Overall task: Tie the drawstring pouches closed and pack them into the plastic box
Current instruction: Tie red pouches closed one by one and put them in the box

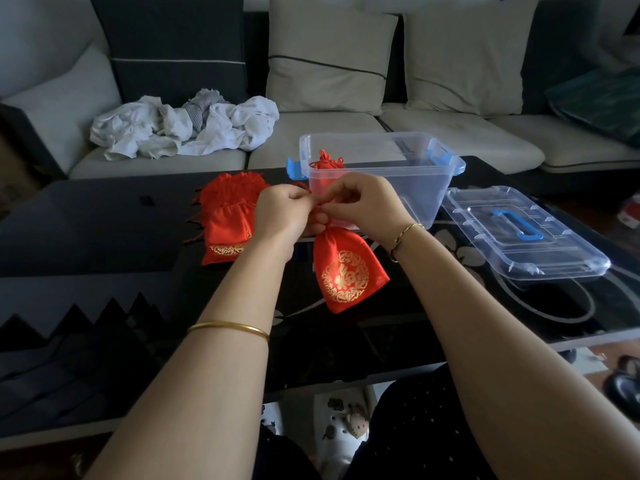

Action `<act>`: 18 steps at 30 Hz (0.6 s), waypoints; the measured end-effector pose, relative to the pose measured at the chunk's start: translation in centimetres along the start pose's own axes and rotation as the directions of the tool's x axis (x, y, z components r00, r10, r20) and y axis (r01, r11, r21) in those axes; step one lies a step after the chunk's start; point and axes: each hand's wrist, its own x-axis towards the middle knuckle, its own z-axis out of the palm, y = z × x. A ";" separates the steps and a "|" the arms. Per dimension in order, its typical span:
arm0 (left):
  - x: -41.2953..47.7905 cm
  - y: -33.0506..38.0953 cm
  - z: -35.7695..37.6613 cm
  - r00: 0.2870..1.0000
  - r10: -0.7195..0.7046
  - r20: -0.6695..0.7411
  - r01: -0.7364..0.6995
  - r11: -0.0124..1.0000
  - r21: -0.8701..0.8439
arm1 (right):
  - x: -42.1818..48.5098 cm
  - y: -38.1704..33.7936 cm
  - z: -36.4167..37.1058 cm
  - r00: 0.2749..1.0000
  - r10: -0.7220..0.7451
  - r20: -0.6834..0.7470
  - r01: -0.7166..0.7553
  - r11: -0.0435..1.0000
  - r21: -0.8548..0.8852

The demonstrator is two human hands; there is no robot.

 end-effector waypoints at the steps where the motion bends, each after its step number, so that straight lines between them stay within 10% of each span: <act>1: 0.0 0.1 0.0 1.000 -0.011 -0.017 0.011 1.000 -0.008 | 0.0 -0.1 0.0 1.000 -0.023 0.001 0.023 0.999 -0.032; 8: -0.2 0.7 -0.3 0.997 -0.040 -0.065 0.038 0.999 -0.036 | 0.2 -0.9 0.3 0.990 -0.139 0.020 0.139 0.955 -0.263; 13: 0.3 1.1 -1.3 0.976 -0.064 -0.210 0.030 0.986 -0.162 | 0.6 0.4 0.3 0.999 0.040 -0.037 -0.044 0.990 -0.136; 18: -0.3 1.7 -1.4 0.963 0.246 -0.109 -0.215 0.947 0.238 | 0.6 1.6 0.1 0.954 0.292 -0.065 -0.282 0.950 0.132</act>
